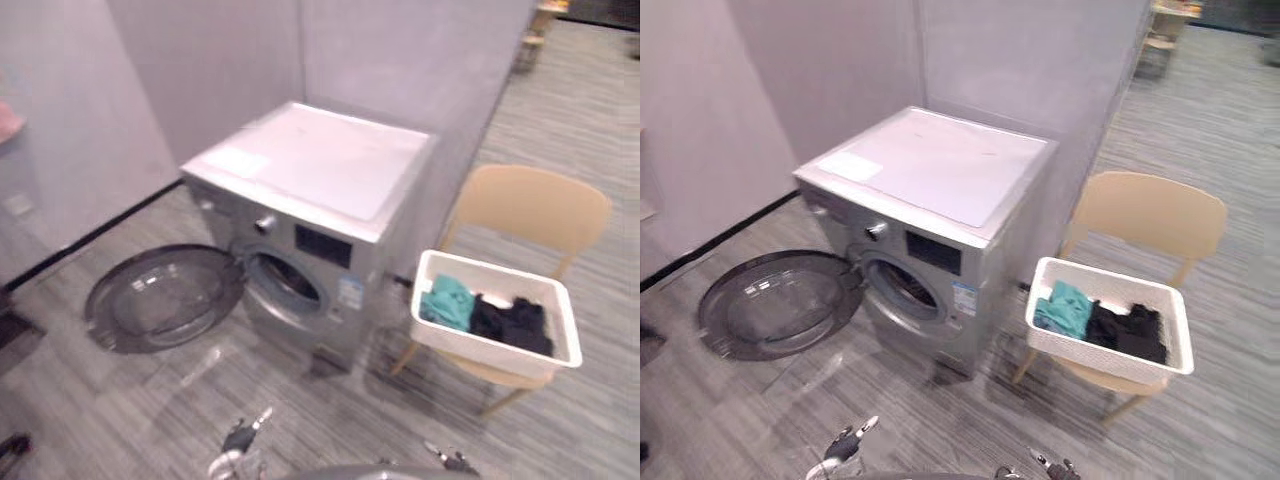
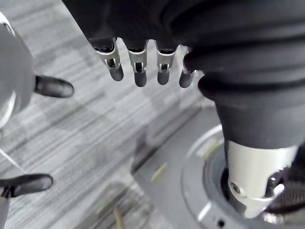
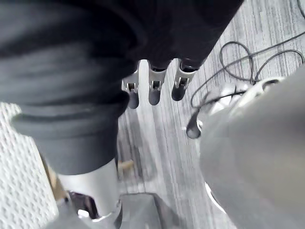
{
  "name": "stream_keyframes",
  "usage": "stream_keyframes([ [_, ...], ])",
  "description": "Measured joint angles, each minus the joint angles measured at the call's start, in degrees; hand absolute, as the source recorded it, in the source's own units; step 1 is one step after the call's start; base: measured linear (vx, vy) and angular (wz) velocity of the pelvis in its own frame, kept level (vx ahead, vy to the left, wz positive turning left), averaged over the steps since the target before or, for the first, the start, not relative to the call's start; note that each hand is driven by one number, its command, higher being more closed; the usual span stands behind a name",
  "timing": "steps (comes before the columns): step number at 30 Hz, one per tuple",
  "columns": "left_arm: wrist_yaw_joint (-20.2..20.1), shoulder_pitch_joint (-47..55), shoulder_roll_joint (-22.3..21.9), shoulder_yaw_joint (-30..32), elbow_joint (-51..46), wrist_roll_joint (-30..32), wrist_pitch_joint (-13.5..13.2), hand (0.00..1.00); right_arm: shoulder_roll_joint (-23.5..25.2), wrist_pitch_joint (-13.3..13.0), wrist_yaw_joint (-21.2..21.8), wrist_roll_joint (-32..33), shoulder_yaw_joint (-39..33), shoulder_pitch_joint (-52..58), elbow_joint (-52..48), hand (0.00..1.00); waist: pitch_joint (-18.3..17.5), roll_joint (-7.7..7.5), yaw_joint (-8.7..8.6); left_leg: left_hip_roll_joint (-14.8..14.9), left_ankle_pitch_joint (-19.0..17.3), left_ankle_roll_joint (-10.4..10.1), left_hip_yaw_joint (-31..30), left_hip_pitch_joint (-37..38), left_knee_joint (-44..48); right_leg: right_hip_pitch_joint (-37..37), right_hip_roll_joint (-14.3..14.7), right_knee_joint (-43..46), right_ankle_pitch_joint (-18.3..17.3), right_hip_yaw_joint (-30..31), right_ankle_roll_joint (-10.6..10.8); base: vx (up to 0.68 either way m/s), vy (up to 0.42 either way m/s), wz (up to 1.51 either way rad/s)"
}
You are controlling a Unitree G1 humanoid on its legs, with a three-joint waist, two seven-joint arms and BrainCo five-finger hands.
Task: Pick up the laundry basket with both hands and put the clothes into the washing machine.
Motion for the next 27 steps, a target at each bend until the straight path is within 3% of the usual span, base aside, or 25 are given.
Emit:
stream_keyframes([
  [1, 0.1, -1.1, -0.2, 0.3, -0.1, 0.4, -0.2, 0.0, 0.0, -0.2, -0.1, 0.0, 0.6, -0.6, -0.5, 0.0, 0.6, 0.45, 0.27, 1.7, -0.2, 0.4, 3.5, 0.1, 0.5, -1.2, 0.9, -0.7, 2.6, -4.6, -2.6, 0.12, -0.11, -2.14],
  [2, 0.0, -2.6, -0.7, 0.6, -0.4, 0.6, -0.5, 0.0, -0.4, 0.0, -0.4, -0.1, 0.7, -0.9, -1.0, 0.0, 1.6, 0.36, -0.15, 3.0, -0.3, 0.5, 7.1, 0.9, 1.1, -1.7, -0.8, -0.7, -0.2, -16.7, -6.7, 0.14, -0.118, -1.79],
  [3, 0.0, -3.2, -0.9, 1.0, -1.1, 0.8, -0.5, 0.0, -0.4, 0.4, -0.4, -0.1, 0.6, -0.3, -0.6, 0.0, 2.8, -0.73, -0.23, 2.3, -0.8, -0.4, 10.3, 2.7, 2.3, -1.0, -4.1, 1.3, -3.0, -28.0, -6.6, 0.11, -0.102, -1.33],
  [4, 0.0, -3.1, -1.0, 1.2, -1.0, 0.8, -0.4, 0.0, -0.2, 0.3, -0.5, 0.0, 0.1, -0.2, -0.9, 0.0, 3.1, -0.71, -0.51, 2.5, -0.9, -0.5, 11.3, 3.2, 3.6, -0.7, -4.2, 1.8, -1.9, -29.5, -5.1, 0.07, -0.077, -1.16],
  [6, 0.0, -2.6, -2.0, 2.9, -0.9, 0.8, -0.4, 0.0, -0.5, 0.0, -0.4, -0.2, -0.1, 0.2, -1.6, 0.0, 3.5, 0.31, -0.57, 3.0, -2.2, -0.1, 12.7, 5.7, 5.0, 1.5, -3.0, 1.5, -1.0, -29.9, -5.0, 0.02, -0.05, -0.83],
  [8, -0.5, -2.3, -2.7, 2.3, -0.4, 0.9, -0.4, 0.0, -1.4, 0.3, -0.3, -0.5, -1.2, -0.8, -1.4, 0.0, 3.5, 2.76, -0.74, 3.2, -3.9, -1.1, 12.2, 7.2, 4.3, 1.6, -2.0, -0.1, -2.1, -29.4, -4.2, 0.08, -0.03, -0.51],
  [10, -0.7, -2.0, -2.7, 1.9, 0.0, 0.9, -0.3, 0.0, -1.6, 0.5, -0.3, -0.5, -3.4, -1.0, -1.2, 0.0, 3.7, 3.04, -1.17, 3.0, -3.9, -1.1, 12.2, 7.3, 3.4, 1.8, -1.7, -1.0, -1.8, -29.5, -3.6, 0.02, -0.017, -0.03],
  [12, -1.1, -0.6, -1.7, 0.2, 0.2, 1.1, -0.3, 0.0, -2.1, 0.6, -0.2, -0.9, -3.4, -1.5, 0.4, 0.0, 3.7, 2.8, -1.04, 3.2, -3.9, -1.1, 11.8, 7.5, 2.7, 3.9, -1.0, -5.5, 0.0, -29.1, -2.5, 0.0, 0.0, 0.0],
  [14, -1.2, -0.1, 0.0, -0.3, 1.8, 1.5, -0.1, 0.0, -2.0, 1.1, -0.1, -2.0, -3.3, -2.4, 3.0, 0.0, 3.2, 1.52, -0.35, 3.1, -4.1, -1.5, 11.4, 7.2, 2.6, 8.0, -0.1, -15.2, 5.2, -29.0, -2.2, 0.0, -0.003, -0.1],
  [17, -1.0, -0.1, 2.9, -1.0, 2.5, 1.5, 0.4, 0.0, -2.0, 1.7, 0.0, -2.7, -3.3, -3.4, 5.0, 0.0, 3.3, -0.46, -0.07, 3.7, -4.3, -1.9, 10.5, 7.2, 2.7, 8.1, -0.1, -15.2, 5.7, -29.3, -2.7, -0.03, 0.038, 0.04],
  [20, -0.8, 0.3, 4.4, -1.3, 3.3, 1.4, 0.7, 0.0, -2.3, 1.7, -0.2, -2.6, -3.1, -3.2, 5.3, 0.0, 3.5, -0.38, -0.07, 4.8, -4.8, -3.4, 10.5, 9.0, 4.8, 10.0, 0.4, -15.1, 5.6, -29.2, -2.8, 0.0, 0.014, 0.01],
  [21, -0.7, 0.5, 4.9, -1.3, 3.3, 1.4, 0.6, 0.0, -2.3, 1.6, -0.2, -2.5, -2.5, -3.2, 5.3, 0.0, 3.7, -0.07, -0.08, 6.5, -5.8, -4.9, 10.3, 8.8, 9.0, 11.2, 1.1, -15.1, 4.6, -28.9, -3.1, -0.01, -0.009, -0.08],
  [23, -0.2, 1.3, 5.5, -1.3, 3.0, 1.4, 0.6, 0.0, -2.2, 1.5, -0.1, -2.5, -1.5, -2.9, 5.5, 0.0, 3.7, 0.01, -0.03, 9.7, -7.0, -5.3, 8.6, 6.6, 18.9, 13.0, 1.9, -15.1, 3.4, -28.6, -4.2, 0.01, -0.032, -0.24],
  [24, 0.1, 2.6, 5.3, -1.3, 2.2, 1.3, 0.6, 0.0, -2.9, 1.1, -0.1, -2.1, -0.2, -2.9, 5.6, 0.0, 3.8, 1.04, -0.01, 13.9, -6.8, -1.7, 6.3, 2.1, 32.0, 14.3, 3.2, -14.9, 3.1, -27.7, -4.7, 0.02, -0.023, -0.38],
  [26, 0.1, 3.4, 5.3, -1.3, 2.0, 0.6, 0.6, 0.0, -3.7, 0.6, -0.1, -2.1, 0.3, -2.8, 5.9, 0.0, 3.8, 1.92, 0.07, 16.0, -4.7, 7.4, 3.6, -2.0, 40.2, 14.9, 3.9, -14.9, 2.8, -27.6, -5.5, 0.04, 0.013, -0.42],
  [27, 0.2, 4.2, 4.6, -0.9, 1.9, -0.1, 0.6, 0.0, -3.9, 0.1, -0.2, -2.1, 0.3, -2.9, 5.6, 0.0, 4.0, 2.02, 0.41, 16.2, -1.3, 10.4, 0.7, -5.4, 45.4, 15.0, 3.9, -14.8, 2.4, -26.5, -5.9, 0.08, 0.035, -0.52],
])
